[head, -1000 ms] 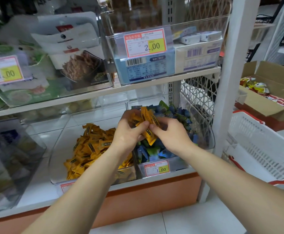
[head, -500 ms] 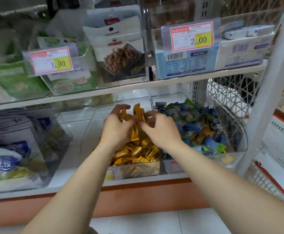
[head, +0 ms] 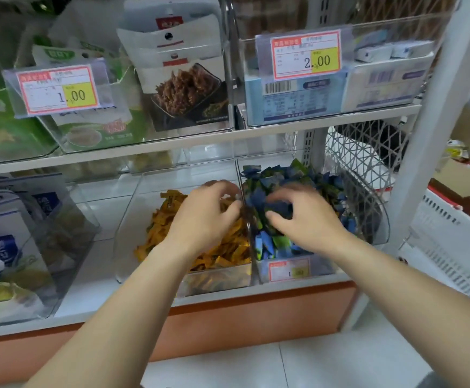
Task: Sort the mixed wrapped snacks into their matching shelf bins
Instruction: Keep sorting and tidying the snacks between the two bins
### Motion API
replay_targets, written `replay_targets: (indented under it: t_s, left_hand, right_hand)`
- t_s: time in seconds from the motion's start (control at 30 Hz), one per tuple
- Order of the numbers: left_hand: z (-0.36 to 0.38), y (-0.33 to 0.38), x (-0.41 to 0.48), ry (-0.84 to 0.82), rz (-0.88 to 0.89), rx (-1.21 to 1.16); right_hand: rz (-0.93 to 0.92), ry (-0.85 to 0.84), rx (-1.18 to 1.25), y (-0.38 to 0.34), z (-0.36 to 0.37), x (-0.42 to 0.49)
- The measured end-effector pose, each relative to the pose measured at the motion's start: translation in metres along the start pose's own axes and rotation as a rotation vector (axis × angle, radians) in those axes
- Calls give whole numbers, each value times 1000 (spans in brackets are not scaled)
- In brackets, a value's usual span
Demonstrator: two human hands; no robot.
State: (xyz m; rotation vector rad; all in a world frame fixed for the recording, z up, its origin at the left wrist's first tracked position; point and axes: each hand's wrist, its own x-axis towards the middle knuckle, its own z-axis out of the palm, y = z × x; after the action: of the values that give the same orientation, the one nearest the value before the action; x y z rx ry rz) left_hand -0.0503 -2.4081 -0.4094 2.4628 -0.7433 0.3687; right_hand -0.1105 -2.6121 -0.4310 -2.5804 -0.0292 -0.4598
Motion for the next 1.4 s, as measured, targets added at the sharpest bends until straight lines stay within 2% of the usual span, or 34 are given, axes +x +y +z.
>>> replay_targets:
  t_s: [0.13, 0.23, 0.37, 0.47, 0.6, 0.7, 0.83, 0.93, 1.03, 1.23, 1.4]
  left_hand:
    - [40, 48, -2, -85, 202, -44]
    - [73, 69, -1, -175, 228, -33]
    - [101, 71, 11, -301, 121, 74]
    - [114, 71, 24, -294, 31, 186]
    - [126, 74, 35, -320, 19, 277]
    - [128, 73, 44, -406, -1, 259]
    - [126, 69, 51, -499, -118, 86]
    - [126, 64, 52, -466, -168, -55]
    - [126, 60, 51, -439, -133, -123]
    - [127, 60, 45, -445, -115, -115]
    - [120, 61, 41, -241, -146, -290]
  right_hand:
    - [232, 65, 65, 58, -23, 0]
    - [318, -58, 56, 83, -21, 0]
    - [333, -167, 20, 91, -16, 3]
    - [387, -213, -36, 98, -17, 6]
    - [446, -287, -32, 109, -13, 8]
    - [437, -280, -23, 111, -8, 8]
    - [425, -192, 3, 111, -3, 6]
    - [407, -144, 111, 116, -4, 5]
    - [377, -136, 154, 116, -6, 2]
    - [352, -84, 191, 111, -11, 0]
    - [350, -20, 240, 106, -23, 2]
